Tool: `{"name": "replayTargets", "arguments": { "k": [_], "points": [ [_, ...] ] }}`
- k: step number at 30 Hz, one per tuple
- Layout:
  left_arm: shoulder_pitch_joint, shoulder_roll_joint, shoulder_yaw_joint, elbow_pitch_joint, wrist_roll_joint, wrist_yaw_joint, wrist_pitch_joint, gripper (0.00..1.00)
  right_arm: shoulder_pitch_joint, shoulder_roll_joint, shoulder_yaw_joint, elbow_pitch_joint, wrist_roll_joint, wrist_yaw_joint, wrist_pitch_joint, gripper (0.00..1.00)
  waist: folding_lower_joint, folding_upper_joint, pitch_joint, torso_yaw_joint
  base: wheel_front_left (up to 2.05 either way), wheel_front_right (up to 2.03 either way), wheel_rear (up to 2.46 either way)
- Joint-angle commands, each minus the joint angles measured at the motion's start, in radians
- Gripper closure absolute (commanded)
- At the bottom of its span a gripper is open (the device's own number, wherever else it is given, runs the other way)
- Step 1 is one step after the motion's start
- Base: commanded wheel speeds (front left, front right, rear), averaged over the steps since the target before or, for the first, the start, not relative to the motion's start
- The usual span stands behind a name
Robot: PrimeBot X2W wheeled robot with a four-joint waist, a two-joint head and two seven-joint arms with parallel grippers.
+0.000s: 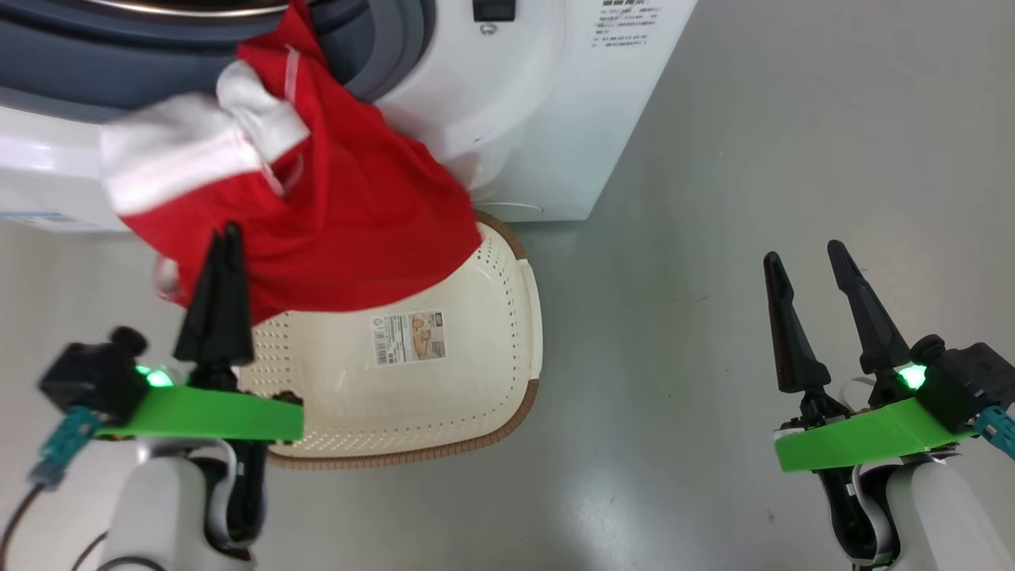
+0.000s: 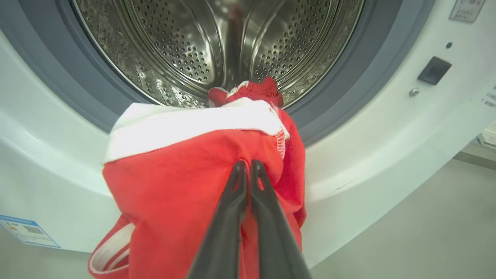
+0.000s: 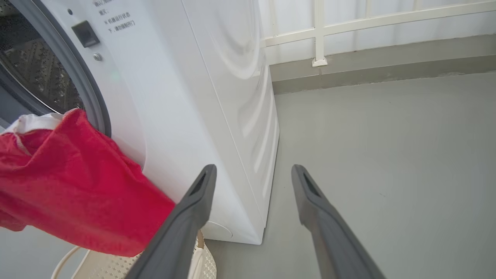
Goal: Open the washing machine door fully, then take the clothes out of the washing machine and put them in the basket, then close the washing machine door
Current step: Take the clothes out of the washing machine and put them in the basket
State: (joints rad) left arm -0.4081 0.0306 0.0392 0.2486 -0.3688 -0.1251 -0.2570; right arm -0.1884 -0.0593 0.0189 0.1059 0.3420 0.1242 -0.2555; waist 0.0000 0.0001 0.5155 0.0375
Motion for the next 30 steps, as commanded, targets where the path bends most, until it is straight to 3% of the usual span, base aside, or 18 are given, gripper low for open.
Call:
{"name": "replayTargets", "arguments": {
  "k": [1,20,30],
  "points": [
    [0.018,0.02,0.019,-0.009,0.017,-0.005,-0.005,1.0,0.001,-0.002,0.027,-0.025,-0.004,0.007,-0.006,0.0,0.0,-0.0001,0.007,-0.002,0.0,0.0,0.0],
    [-0.161,0.02,-0.058,0.508,0.078,-0.006,-0.005,1.0,-0.04,0.006,0.024,-0.048,-0.009,0.007,-0.006,0.0,0.0,-0.0001,0.127,-0.058,0.0,0.0,0.0],
    [-0.278,0.053,-0.078,0.693,0.098,-0.006,-0.005,1.0,-0.054,0.008,0.036,-0.059,-0.015,0.007,-0.006,0.0,0.0,-0.0001,0.194,-0.082,0.0,0.0,0.0]
  ]
}}
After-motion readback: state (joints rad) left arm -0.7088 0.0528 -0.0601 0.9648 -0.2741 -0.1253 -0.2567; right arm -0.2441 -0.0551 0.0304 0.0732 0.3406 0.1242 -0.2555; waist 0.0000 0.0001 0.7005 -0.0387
